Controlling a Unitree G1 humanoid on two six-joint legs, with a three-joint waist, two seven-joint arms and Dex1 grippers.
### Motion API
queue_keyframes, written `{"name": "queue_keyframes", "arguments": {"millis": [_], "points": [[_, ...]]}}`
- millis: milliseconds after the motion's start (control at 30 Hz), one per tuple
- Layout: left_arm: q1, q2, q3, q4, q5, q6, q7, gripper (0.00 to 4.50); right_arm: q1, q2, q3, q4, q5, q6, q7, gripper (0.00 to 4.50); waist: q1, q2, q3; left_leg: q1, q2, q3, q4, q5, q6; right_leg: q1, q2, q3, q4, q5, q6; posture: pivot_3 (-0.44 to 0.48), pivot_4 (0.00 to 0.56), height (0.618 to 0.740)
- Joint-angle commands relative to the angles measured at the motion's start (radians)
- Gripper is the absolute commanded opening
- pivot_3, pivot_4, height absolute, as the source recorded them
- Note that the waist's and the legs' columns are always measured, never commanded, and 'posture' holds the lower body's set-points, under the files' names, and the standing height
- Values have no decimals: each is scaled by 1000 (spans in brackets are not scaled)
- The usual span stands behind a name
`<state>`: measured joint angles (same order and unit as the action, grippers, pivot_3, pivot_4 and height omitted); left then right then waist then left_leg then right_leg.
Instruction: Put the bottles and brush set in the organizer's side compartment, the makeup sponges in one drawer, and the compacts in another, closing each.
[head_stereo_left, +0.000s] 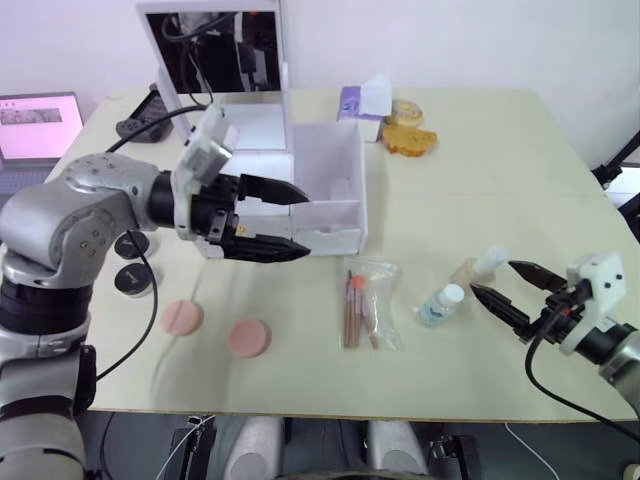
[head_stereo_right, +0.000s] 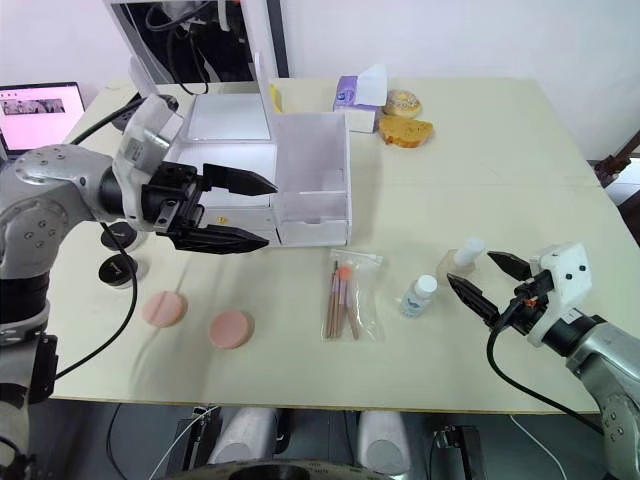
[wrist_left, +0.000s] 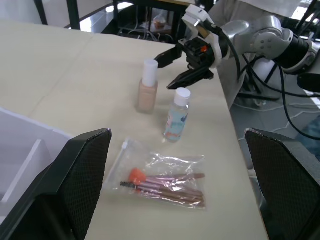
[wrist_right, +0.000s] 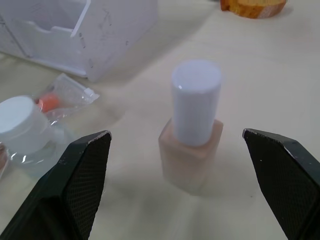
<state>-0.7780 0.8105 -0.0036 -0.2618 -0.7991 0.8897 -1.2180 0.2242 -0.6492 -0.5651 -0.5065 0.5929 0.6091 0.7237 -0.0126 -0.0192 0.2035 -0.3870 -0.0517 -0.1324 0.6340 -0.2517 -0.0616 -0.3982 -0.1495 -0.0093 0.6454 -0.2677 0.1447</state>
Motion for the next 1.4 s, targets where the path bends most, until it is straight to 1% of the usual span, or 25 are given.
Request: {"name": "queue_keyframes", "arguments": {"millis": [33, 67, 100, 167, 267, 567, 800, 1400], "points": [[7, 34, 33, -36, -3, -14, 1, 4500, -14, -15, -1, 6, -4, -44, 5, 4465, 0, 0, 0, 0, 0, 0, 0, 0, 0, 0, 0, 0, 0, 0, 0, 0, 150, 740], [10, 36, 36, -38, -5, -14, 4, 4500, -15, -15, 2, 9, -5, -51, 6, 3926, 0, 0, 0, 0, 0, 0, 0, 0, 0, 0, 0, 0, 0, 0, 0, 0, 150, 740], [12, 38, 37, -38, -6, -15, 6, 4500, -17, -17, 7, 11, -6, -55, 7, 3589, 0, 0, 0, 0, 0, 0, 0, 0, 0, 0, 0, 0, 0, 0, 0, 0, 150, 740], [10, 41, 34, -36, -1, -20, 7, 4500, -26, -21, 20, 7, -10, -58, 2, 2645, 0, 0, 0, 0, 0, 0, 0, 0, 0, 0, 0, 0, 0, 0, 0, 0, 150, 740], [7, 45, 20, -30, 20, -31, 7, 4500, -42, -26, 38, 0, -17, -59, -10, 2645, -2, 0, 0, 0, 0, 0, 0, 0, 0, 0, 0, 0, 0, 0, 0, 0, 150, 740], [8, 42, 17, -29, 30, -36, 9, 4500, -106, -49, 74, -23, -5, -10, -60, 2645, 0, 0, 0, 0, 0, 0, 0, 0, 0, 0, 0, 0, 0, 0, 0, 0, 150, 740], [0, 44, 15, -21, 37, -54, 4, 4500, -98, -60, 116, -15, -45, -22, -62, 2645, -1, 0, 0, 0, 0, 0, 0, 0, 0, 0, 0, 0, 0, 0, 0, 0, 150, 740], [-19, 46, -2, 20, 80, -88, -24, 4500, -62, -44, 81, 58, -63, -107, -56, 2645, -2, 0, 0, 0, 0, 0, 0, 0, 0, 0, 0, 0, 0, 0, 0, 0, 150, 740]]}}
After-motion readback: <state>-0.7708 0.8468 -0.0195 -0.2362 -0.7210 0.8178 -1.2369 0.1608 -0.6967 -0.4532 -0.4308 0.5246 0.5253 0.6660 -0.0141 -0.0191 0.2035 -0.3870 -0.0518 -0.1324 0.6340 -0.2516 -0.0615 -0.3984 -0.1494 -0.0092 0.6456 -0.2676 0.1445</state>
